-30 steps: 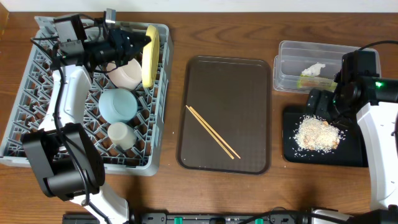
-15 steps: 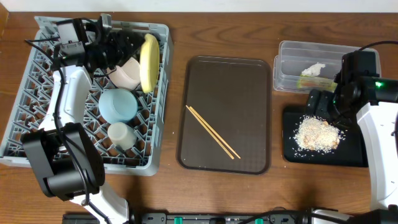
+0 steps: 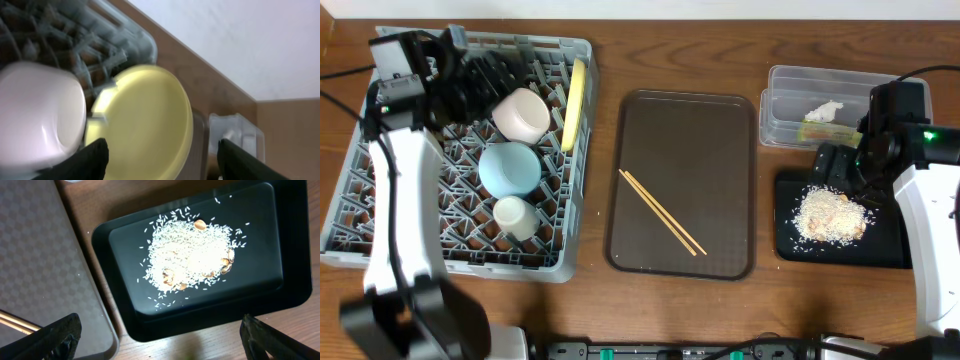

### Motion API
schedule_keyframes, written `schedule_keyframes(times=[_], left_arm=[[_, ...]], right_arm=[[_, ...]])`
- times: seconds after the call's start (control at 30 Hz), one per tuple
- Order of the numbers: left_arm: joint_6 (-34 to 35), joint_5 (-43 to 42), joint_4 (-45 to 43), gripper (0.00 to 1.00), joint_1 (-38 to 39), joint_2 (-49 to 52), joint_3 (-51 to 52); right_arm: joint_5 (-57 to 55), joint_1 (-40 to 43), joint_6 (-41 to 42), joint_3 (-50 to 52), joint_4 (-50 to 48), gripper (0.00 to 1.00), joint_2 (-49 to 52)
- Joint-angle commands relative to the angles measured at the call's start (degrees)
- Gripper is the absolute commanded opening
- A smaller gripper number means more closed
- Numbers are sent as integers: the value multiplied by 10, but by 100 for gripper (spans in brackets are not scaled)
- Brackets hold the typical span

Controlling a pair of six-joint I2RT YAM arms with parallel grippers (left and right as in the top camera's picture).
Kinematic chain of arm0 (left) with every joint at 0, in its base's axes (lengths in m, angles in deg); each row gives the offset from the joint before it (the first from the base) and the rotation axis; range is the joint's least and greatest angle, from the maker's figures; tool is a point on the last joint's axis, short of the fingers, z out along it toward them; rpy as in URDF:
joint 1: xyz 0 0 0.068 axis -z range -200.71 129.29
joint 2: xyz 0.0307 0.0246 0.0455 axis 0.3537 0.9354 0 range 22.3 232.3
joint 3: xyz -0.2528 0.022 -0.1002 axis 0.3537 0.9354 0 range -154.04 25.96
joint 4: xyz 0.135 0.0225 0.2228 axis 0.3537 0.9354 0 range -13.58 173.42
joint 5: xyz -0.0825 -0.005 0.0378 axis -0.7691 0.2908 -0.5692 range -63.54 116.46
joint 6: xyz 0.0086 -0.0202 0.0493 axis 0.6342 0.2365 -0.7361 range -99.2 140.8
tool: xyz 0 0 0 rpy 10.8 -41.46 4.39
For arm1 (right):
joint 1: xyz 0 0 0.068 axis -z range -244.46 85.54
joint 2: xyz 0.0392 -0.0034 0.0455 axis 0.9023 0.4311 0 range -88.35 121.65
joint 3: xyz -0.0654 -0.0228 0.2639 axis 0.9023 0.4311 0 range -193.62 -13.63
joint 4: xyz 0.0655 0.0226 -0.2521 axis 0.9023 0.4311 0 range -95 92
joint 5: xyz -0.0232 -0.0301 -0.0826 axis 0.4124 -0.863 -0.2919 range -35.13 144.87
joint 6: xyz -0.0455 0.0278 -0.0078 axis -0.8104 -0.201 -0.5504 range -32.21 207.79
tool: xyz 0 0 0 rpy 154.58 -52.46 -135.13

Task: Sort waste into correct bins and load items into the dishwasher
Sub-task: 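Open the left gripper off the plate and pull back, then lower the left gripper onto one wooden chopstick and grasp it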

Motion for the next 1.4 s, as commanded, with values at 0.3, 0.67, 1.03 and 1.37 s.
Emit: schedule_keyframes(times=[0.3,0.67,1.03,1.37], left_arm=[[118,304,212,71,298,-26,32],[353,419,184,63,492,83,80],[400,412,168,55,541,185,80],[399,388,147,55,542,202,82]], right_arm=[[-6,6,-7,-10,0,99,-6],[-6,6,-7,-10,2,99,-6],[-6,6,-7,-10,2,99,-6],[-6,6,-7,-10,2,99,-6]])
